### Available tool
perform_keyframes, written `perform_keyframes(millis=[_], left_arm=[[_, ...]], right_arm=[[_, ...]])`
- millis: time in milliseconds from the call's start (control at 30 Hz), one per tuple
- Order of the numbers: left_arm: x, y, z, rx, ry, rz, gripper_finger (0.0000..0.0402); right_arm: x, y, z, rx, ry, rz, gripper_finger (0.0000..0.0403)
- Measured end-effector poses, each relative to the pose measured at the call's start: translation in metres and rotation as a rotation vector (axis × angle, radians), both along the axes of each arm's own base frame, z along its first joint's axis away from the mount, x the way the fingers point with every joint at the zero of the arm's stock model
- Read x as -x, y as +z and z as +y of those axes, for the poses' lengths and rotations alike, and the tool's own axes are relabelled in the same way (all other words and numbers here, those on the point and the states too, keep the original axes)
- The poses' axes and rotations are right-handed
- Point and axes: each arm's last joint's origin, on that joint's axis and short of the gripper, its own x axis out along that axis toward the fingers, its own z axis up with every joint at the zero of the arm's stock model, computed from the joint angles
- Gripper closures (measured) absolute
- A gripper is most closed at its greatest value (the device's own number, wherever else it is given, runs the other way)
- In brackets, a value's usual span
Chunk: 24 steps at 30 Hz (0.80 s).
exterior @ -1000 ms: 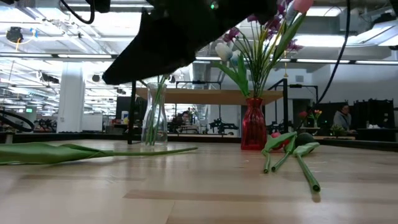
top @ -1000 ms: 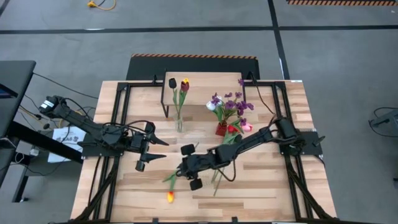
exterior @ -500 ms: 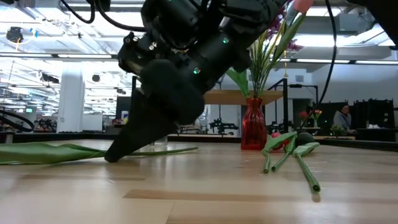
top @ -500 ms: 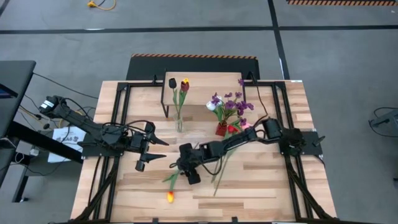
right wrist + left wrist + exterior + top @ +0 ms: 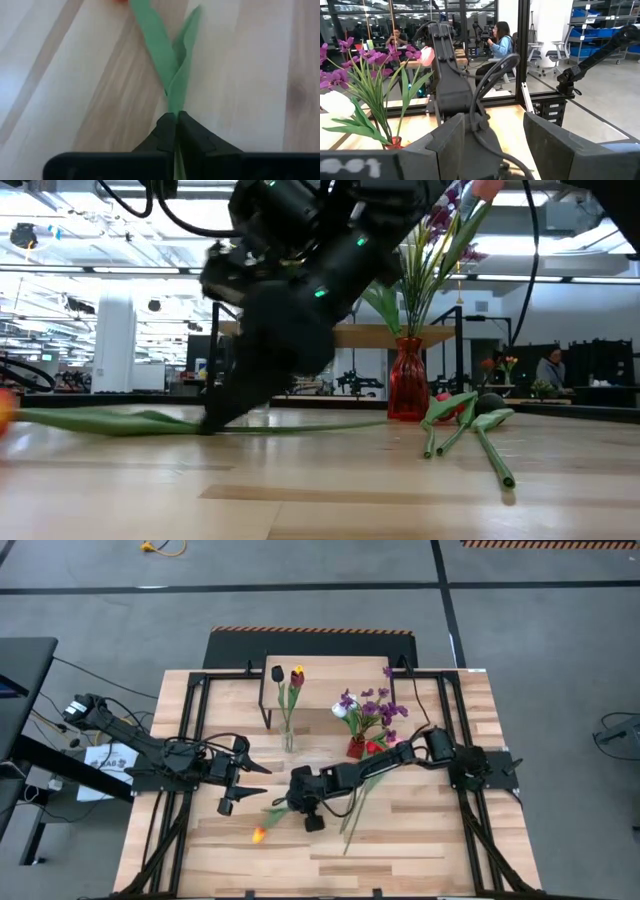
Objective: Pick and place flowers into a vace then onto a shelf
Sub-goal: Put the yellow flower into the transparent vase
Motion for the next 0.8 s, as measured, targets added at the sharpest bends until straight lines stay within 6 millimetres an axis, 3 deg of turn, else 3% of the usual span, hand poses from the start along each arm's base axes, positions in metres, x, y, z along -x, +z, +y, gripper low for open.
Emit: perform_keyframes(millis=[167, 300, 500, 600, 733, 800], left_arm=[[0.000, 0.000, 0.000, -0.006, 0.001, -0.001, 0.0207], [0.000, 0.000, 0.000, -0.011, 0.001, -0.001, 0.0207], [0.000, 0.000, 0.000, -0.011, 0.001, -0.001, 0.0207], [0.000, 0.000, 0.000, -0.011, 0.001, -0.001, 0.0207], [0.000, 0.000, 0.000, -0.011, 0.001, 0.000, 0.0207], [0.000, 0.000, 0.000, -0.012, 0.001, 0.002, 0.0207]], right_arm=[[0.019, 0.035, 0.008, -0.007, 0.126, 0.045, 0.0400], [0.026, 0.094, 0.027, -0.078, 0.254, -0.145, 0.0401], [0.046, 0.150, 0.063, -0.016, 0.365, -0.429, 0.0402], [0.059, 0.175, 0.078, 0.080, 0.234, -0.590, 0.0402], [0.070, 0.185, 0.083, 0.112, -0.261, -0.680, 0.0402], [0.079, 0.189, 0.088, 0.108, -0.420, -0.750, 0.0402]])
